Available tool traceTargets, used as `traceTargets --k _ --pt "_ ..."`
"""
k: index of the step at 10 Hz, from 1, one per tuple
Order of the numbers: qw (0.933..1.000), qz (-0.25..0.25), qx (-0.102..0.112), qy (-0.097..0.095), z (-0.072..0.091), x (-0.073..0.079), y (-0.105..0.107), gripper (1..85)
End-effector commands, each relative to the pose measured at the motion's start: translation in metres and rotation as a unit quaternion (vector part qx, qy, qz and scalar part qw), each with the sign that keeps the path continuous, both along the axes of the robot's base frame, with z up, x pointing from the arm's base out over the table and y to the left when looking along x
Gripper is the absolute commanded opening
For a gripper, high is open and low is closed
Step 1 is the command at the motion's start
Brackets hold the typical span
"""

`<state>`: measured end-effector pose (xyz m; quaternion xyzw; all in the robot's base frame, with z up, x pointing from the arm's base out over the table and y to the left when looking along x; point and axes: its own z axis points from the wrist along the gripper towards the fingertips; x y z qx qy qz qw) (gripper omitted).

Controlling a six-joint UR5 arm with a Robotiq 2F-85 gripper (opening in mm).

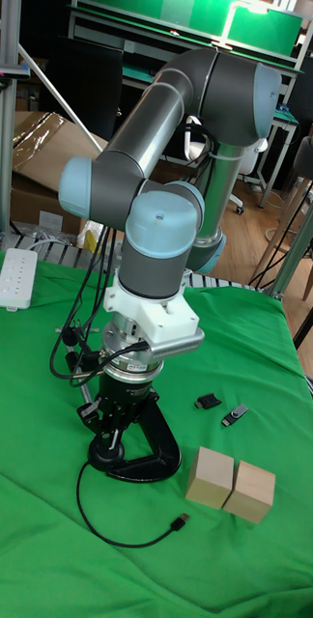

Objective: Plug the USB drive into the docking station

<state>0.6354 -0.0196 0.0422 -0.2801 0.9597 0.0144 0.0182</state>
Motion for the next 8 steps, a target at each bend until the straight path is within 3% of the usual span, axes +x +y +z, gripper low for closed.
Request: traceTargets --k 1,5,8 --pt "1.0000 -0.004 0.005 -0.001 0.0008 0.0007 0.0008 1.7" --pt "1.0000 0.000 0.010 0.001 0.0058 -0.0006 -0.0011 1.7" --pt "0.9999 0.001 0.010 -0.013 0.0051 0.0061 -0.0005 1.7"
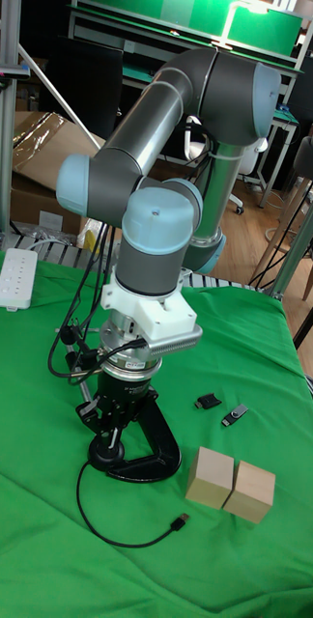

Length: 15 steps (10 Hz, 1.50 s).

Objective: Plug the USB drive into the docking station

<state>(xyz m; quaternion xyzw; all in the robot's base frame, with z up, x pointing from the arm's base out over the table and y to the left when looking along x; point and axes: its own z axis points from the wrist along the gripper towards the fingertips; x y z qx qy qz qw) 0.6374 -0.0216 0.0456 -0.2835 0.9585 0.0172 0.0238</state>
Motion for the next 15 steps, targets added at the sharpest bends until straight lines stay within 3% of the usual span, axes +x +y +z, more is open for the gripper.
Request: traceTargets --k 1,12,15 --pt "0.9999 -0.002 0.007 -0.011 0.000 0.004 0.001 1.7" --pt "0.9999 -0.006 0.012 -0.005 -0.005 -0.008 0.001 1.7" --pt "1.0000 -0.001 0.008 0.001 0.005 -0.009 -0.004 1.7"
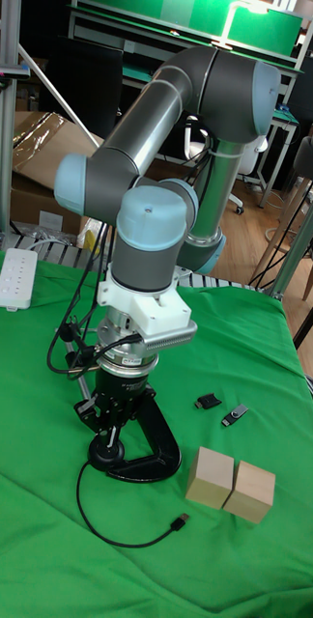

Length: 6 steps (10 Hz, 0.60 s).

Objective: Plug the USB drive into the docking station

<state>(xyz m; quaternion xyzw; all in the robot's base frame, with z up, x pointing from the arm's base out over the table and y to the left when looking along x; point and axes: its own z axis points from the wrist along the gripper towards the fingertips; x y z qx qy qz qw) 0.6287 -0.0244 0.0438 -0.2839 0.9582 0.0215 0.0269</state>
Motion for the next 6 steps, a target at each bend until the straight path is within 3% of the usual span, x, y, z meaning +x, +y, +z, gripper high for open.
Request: traceTargets --k 1,6 --pt "1.0000 -0.001 0.002 0.005 0.0089 -0.0006 0.0003 1.7" --pt "1.0000 -0.006 0.004 0.002 0.0033 0.0034 0.0050 1.7"
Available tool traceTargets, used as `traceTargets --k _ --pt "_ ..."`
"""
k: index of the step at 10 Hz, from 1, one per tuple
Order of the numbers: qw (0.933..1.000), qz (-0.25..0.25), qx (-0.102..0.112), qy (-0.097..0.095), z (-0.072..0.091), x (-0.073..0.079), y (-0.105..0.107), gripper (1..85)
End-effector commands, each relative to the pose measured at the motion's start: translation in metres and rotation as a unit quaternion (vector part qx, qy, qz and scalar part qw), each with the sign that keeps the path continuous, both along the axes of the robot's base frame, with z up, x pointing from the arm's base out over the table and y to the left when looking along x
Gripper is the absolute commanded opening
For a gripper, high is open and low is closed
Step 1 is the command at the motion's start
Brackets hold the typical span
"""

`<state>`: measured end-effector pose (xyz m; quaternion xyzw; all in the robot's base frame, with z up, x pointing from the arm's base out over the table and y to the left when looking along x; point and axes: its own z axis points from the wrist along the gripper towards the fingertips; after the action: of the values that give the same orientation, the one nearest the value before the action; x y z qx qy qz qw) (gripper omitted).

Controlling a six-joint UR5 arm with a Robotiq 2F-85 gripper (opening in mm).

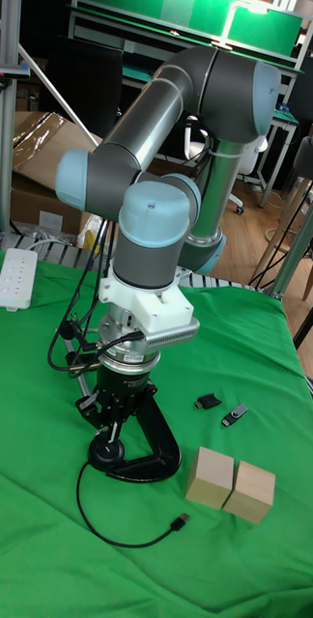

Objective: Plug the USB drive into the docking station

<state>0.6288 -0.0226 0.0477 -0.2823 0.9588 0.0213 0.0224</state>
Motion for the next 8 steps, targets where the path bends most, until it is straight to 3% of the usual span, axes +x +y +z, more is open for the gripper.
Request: traceTargets --k 1,8 --pt "1.0000 -0.005 0.006 -0.003 -0.0016 0.0045 0.0040 1.7" --pt "1.0000 -0.004 0.006 -0.004 -0.0036 0.0061 0.0027 1.7"
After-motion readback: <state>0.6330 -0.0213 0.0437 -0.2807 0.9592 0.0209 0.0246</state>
